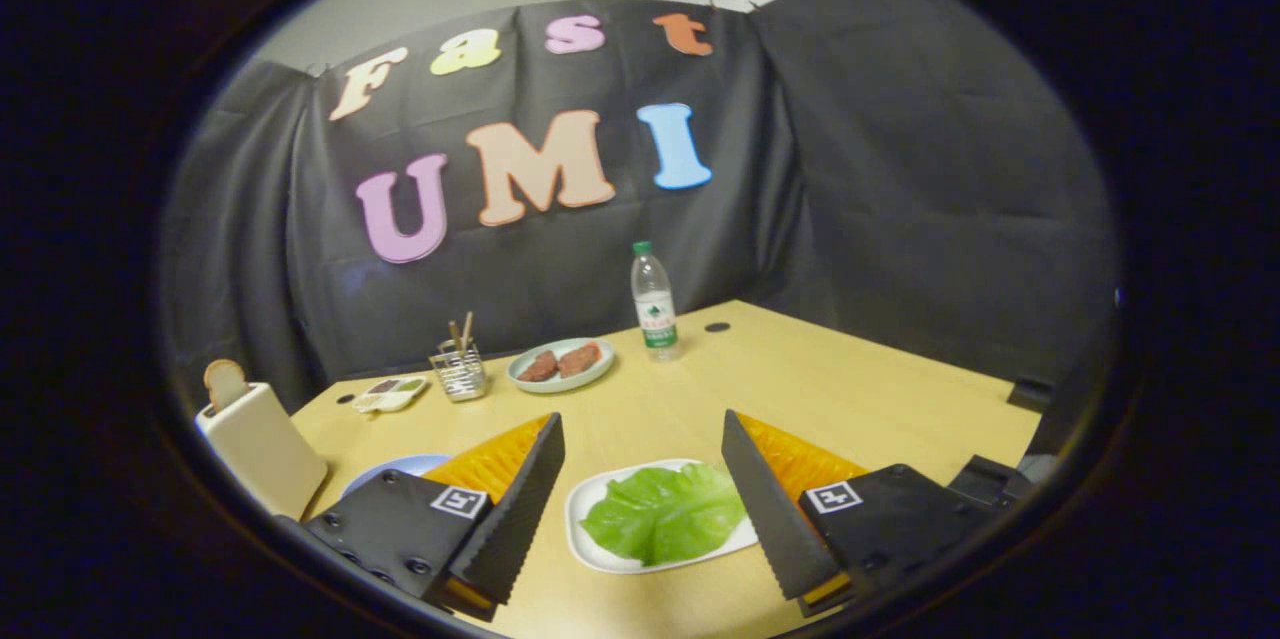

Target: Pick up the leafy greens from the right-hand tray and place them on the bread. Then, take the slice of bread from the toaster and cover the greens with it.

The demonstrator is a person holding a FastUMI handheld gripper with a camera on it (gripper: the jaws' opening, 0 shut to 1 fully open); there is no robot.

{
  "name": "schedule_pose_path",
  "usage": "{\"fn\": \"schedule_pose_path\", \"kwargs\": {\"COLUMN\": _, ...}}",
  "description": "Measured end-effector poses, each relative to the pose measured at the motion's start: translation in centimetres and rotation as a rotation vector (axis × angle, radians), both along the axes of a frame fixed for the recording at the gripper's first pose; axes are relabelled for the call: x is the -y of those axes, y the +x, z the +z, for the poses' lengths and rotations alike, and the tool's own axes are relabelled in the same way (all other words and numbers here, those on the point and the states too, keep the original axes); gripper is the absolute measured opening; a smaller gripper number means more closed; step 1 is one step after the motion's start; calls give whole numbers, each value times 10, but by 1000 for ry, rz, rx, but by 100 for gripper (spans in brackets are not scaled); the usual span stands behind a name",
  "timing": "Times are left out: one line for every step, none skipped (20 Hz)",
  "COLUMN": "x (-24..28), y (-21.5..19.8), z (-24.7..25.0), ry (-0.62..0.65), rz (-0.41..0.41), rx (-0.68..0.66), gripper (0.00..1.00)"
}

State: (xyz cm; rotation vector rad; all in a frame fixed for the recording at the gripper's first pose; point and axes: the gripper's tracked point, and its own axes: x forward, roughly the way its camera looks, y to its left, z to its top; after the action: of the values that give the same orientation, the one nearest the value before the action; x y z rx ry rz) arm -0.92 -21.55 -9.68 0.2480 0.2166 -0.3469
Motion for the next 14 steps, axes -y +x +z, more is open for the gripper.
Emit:
{"fn": "schedule_pose_path", "kwargs": {"x": 11, "y": 0, "z": -9, "ry": 38, "rz": -19, "rx": -12, "gripper": 99}}
{"fn": "schedule_pose_path", "kwargs": {"x": 19, "y": 1, "z": -18, "ry": 80, "rz": -33, "rx": -26, "gripper": 99}}
{"fn": "schedule_pose_path", "kwargs": {"x": 25, "y": 2, "z": -26, "ry": 116, "rz": -46, "rx": -38, "gripper": 99}}
{"fn": "schedule_pose_path", "kwargs": {"x": 29, "y": 5, "z": -33, "ry": 146, "rz": -53, "rx": -52, "gripper": 98}}
{"fn": "schedule_pose_path", "kwargs": {"x": 32, "y": 8, "z": -39, "ry": 173, "rz": -59, "rx": -67, "gripper": 98}}
{"fn": "schedule_pose_path", "kwargs": {"x": 35, "y": 10, "z": -43, "ry": 198, "rz": -62, "rx": -75, "gripper": 98}}
{"fn": "schedule_pose_path", "kwargs": {"x": 37, "y": 11, "z": -47, "ry": 225, "rz": -71, "rx": -85, "gripper": 98}}
{"fn": "schedule_pose_path", "kwargs": {"x": 40, "y": 14, "z": -52, "ry": 256, "rz": -84, "rx": -90, "gripper": 98}}
{"fn": "schedule_pose_path", "kwargs": {"x": 41, "y": 15, "z": -60, "ry": 290, "rz": -90, "rx": -97, "gripper": 97}}
{"fn": "schedule_pose_path", "kwargs": {"x": 39, "y": 17, "z": -69, "ry": 318, "rz": -95, "rx": -113, "gripper": 97}}
{"fn": "schedule_pose_path", "kwargs": {"x": 40, "y": 18, "z": -79, "ry": 331, "rz": -100, "rx": -130, "gripper": 97}}
{"fn": "schedule_pose_path", "kwargs": {"x": 40, "y": 19, "z": -87, "ry": 338, "rz": -104, "rx": -148, "gripper": 97}}
{"fn": "schedule_pose_path", "kwargs": {"x": 40, "y": 21, "z": -92, "ry": 343, "rz": -108, "rx": -162, "gripper": 97}}
{"fn": "schedule_pose_path", "kwargs": {"x": 41, "y": 23, "z": -96, "ry": 351, "rz": -107, "rx": -171, "gripper": 97}}
